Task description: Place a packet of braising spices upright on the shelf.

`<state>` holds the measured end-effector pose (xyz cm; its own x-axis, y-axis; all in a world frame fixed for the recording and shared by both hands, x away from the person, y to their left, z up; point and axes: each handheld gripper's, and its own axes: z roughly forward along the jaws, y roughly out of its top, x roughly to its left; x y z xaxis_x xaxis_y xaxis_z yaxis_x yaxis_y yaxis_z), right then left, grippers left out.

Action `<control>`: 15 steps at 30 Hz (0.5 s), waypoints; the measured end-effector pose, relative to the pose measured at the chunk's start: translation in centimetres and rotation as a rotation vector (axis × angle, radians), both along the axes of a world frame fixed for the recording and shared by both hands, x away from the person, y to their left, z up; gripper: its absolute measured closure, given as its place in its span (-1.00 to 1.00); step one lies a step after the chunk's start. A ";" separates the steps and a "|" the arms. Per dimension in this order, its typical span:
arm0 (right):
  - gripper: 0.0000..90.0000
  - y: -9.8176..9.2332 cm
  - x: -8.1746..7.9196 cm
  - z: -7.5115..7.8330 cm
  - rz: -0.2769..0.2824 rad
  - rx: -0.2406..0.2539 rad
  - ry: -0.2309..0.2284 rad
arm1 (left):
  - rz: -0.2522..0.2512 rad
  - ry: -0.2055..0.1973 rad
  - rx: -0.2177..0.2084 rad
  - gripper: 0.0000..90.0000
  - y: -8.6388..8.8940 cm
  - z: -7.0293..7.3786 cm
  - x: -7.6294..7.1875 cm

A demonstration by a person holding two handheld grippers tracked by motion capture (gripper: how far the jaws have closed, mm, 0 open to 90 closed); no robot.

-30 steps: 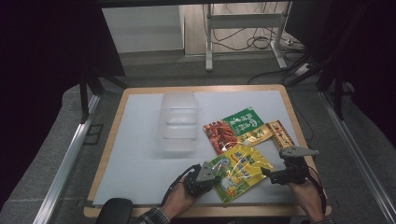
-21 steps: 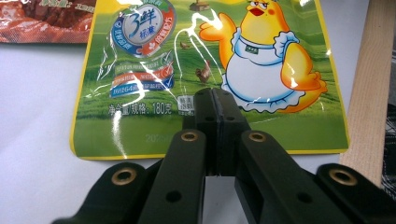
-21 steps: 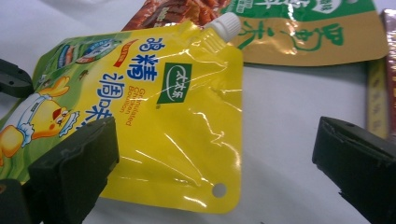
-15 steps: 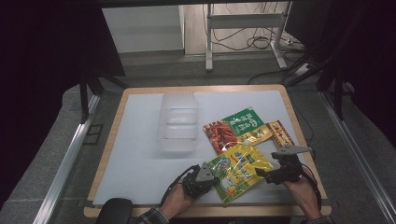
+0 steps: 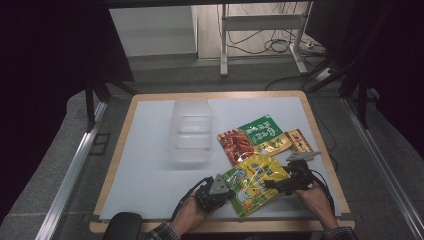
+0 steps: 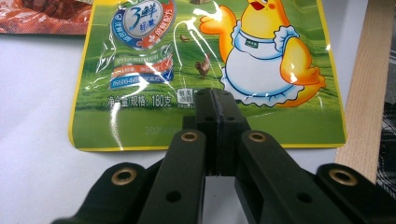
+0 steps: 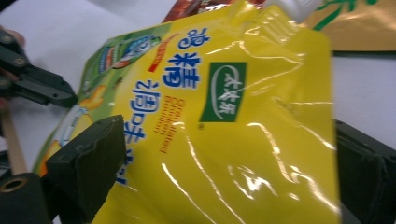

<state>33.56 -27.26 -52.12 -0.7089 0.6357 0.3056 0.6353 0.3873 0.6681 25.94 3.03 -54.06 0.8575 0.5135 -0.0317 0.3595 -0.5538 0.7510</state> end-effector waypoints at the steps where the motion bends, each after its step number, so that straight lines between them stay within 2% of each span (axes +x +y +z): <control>1: -0.86 0.2 0.0 -0.1 0.020 0.008 0.022 | 0.000 0.005 -0.003 1.00 0.0 0.0 0.0; 4: -0.86 0.4 0.0 0.0 0.020 0.004 0.023 | 0.000 0.018 -0.012 1.00 0.1 0.0 0.2; 8: -0.86 0.2 0.1 0.6 0.006 0.101 0.064 | 0.000 0.019 -0.014 1.00 0.1 0.0 0.2; 9: -0.88 0.1 0.1 0.7 0.017 0.121 0.070 | 0.000 0.020 -0.016 1.00 0.1 0.0 0.2; 13: -0.87 0.3 0.1 1.1 0.021 0.137 0.066 | 0.000 0.014 -0.012 1.00 0.1 0.0 0.1; 14: -0.68 0.4 -0.1 1.3 0.000 0.107 0.060 | -0.001 0.006 -0.009 1.00 0.1 0.0 0.1; 15: -0.50 0.5 -0.2 1.5 -0.016 0.071 0.034 | 0.000 0.002 -0.007 1.00 0.1 0.0 0.0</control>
